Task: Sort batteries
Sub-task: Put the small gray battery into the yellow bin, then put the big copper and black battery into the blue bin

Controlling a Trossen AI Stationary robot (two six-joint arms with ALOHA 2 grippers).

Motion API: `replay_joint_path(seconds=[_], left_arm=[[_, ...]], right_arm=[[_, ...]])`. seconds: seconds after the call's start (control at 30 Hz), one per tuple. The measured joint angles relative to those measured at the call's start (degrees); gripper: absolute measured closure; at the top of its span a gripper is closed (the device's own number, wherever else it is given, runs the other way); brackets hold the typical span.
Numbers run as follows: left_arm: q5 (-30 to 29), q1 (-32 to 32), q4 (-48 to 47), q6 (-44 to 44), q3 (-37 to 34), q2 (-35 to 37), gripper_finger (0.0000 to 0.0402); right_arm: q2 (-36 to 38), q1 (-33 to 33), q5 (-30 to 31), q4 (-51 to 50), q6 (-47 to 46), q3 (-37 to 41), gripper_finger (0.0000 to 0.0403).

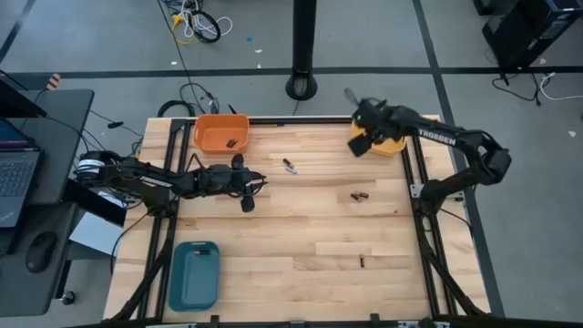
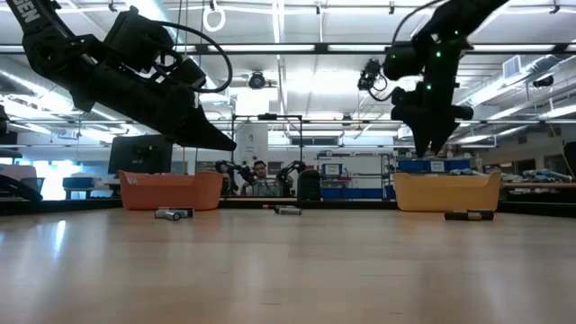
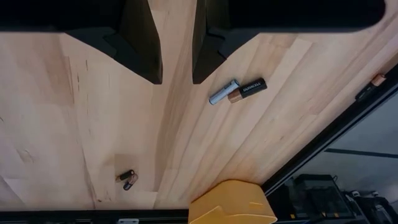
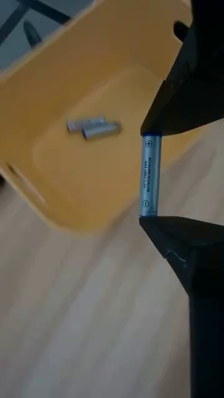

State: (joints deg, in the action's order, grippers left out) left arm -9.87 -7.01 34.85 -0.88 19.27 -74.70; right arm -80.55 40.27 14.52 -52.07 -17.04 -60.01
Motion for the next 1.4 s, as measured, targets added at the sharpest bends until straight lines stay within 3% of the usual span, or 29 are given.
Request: replay_joint_path(seconds=[0.17, 0.37, 0.8, 0.97, 1.13, 1.33, 1.4], left_arm=[[0.0, 0.0, 0.0, 0.0, 0.0, 0.0, 0.0307], [0.0, 0.0, 0.0, 0.0, 0.0, 0.0, 0.0307], [0.0, 0.0, 0.0, 0.1, 0.0, 0.0, 0.0307], [0.0, 0.0, 0.0, 0.1, 0.0, 0.0, 0.0307], [0.0, 0.0, 0.0, 0.0, 0.0, 0.0, 0.0307], [0.0, 0.0, 0.7, -0.2, 0.0, 0.0, 0.0307], [0.0, 0.0, 1.4, -0.2, 0.0, 0.0, 0.0307]], right_arm=[[0.0, 8.6, -2.6, 1.9, 1.7, 0.0, 0.0192], [0.0, 13.6, -4.2, 3.6, 2.3, 0.3, 0.0192], [-3.4, 15.1, -4.2, 4.6, 2.4, 0.4, 0.0129], [-7.7, 15.1, -4.2, 6.4, 4.9, 0.4, 0.0128], [-9.4, 13.8, -4.2, 6.3, 9.5, 0.1, 0.0194], [-5.4, 9.0, -4.3, 4.4, 14.2, 0.1, 0.0364], [-3.0, 6.3, -4.3, 4.2, 14.3, 0.1, 0.0389]])
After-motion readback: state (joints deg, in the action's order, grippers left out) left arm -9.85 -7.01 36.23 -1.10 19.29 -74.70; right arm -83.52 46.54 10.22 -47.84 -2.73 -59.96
